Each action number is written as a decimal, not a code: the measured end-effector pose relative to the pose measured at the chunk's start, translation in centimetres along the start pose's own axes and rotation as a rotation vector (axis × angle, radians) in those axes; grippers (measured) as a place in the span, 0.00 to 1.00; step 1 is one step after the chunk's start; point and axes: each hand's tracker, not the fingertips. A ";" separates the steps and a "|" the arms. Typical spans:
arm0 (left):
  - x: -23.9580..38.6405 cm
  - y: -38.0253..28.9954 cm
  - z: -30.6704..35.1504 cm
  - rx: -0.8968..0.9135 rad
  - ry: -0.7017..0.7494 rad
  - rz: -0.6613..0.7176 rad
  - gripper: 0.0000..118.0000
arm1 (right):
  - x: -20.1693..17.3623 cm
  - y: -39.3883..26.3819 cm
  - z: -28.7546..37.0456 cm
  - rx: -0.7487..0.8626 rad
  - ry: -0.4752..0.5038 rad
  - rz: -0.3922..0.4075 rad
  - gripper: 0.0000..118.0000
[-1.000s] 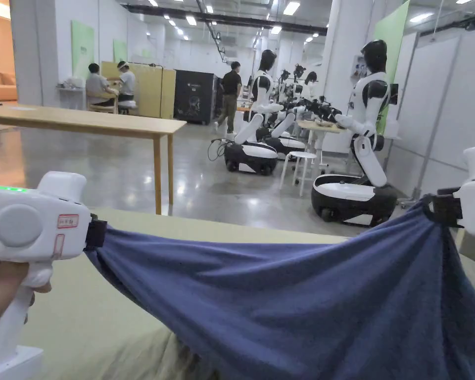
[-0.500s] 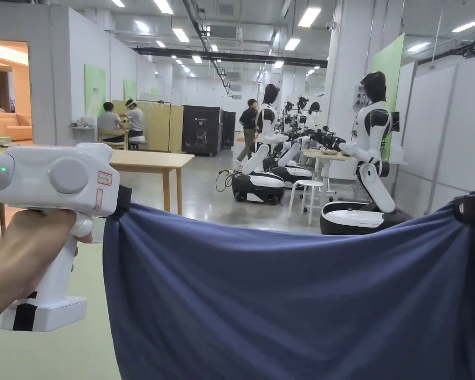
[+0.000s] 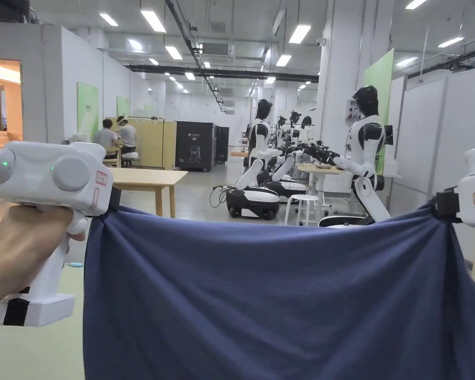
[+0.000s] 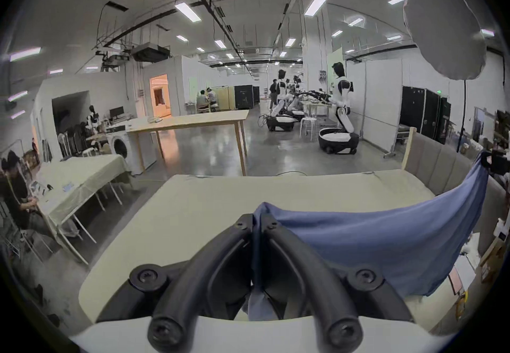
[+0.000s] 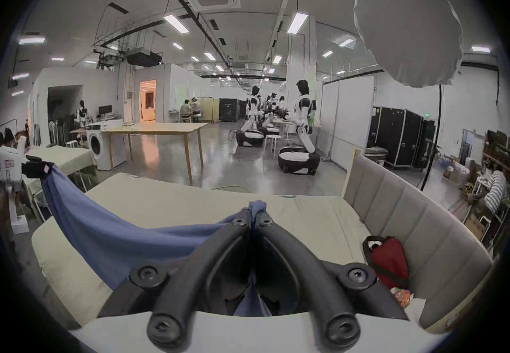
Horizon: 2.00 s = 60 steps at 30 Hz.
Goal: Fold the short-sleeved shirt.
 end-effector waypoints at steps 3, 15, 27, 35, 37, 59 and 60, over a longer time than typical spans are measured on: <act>0.5 2.2 -2.3 0.006 0.020 -0.002 0.02 | -0.2 2.2 -2.8 0.005 -0.009 0.013 0.01; 3.2 9.5 -10.5 0.057 0.088 -0.028 0.02 | 0.3 10.3 -12.5 0.033 -0.075 0.025 0.01; 4.4 8.1 -17.4 0.030 0.159 -0.044 0.02 | 0.0 9.3 -20.6 0.007 -0.068 -0.021 0.01; 4.6 -2.9 -19.7 -0.095 0.113 -0.112 0.02 | -0.3 -4.2 -21.1 -0.188 -0.044 -0.021 0.01; 4.8 -6.8 -19.5 -0.140 0.101 -0.125 0.02 | -0.5 -8.7 -19.4 -0.211 -0.032 0.003 0.01; -1.2 -34.5 0.8 -0.368 -0.044 -0.023 0.02 | -1.2 -35.8 7.2 -0.412 0.079 -0.075 0.01; -1.5 -34.9 1.4 -0.372 -0.050 -0.018 0.02 | -1.1 -36.1 7.9 -0.416 0.081 -0.074 0.01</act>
